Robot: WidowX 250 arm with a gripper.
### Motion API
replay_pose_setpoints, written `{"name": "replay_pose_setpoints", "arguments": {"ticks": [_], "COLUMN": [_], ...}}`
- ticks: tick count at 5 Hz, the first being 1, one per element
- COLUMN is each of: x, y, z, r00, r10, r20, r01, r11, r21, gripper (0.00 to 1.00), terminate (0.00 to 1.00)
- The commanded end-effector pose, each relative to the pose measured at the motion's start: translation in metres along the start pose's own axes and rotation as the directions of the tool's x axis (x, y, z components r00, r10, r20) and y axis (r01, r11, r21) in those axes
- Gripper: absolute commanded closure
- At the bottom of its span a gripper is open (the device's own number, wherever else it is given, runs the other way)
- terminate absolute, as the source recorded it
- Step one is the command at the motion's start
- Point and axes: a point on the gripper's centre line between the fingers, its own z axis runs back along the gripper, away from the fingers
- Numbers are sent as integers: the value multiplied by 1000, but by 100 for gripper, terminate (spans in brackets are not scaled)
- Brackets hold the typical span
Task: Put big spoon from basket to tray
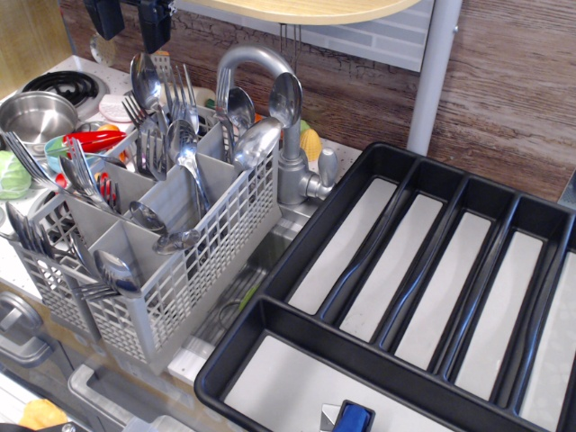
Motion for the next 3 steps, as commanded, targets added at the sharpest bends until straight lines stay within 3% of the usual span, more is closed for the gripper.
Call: {"name": "replay_pose_setpoints", "arguments": {"ticks": [1, 2, 3], "x": [0, 3, 9], "y": [0, 6, 11], "z": [0, -2, -7], "r00": [1000, 1000, 999], "r10": [0, -9, -16], "r20": [0, 20, 29], "r01": [0, 8, 15], "r11": [1000, 999, 999], "r21": [0, 42, 37], "gripper": [0, 0, 0], "terminate": [0, 0, 0]}}
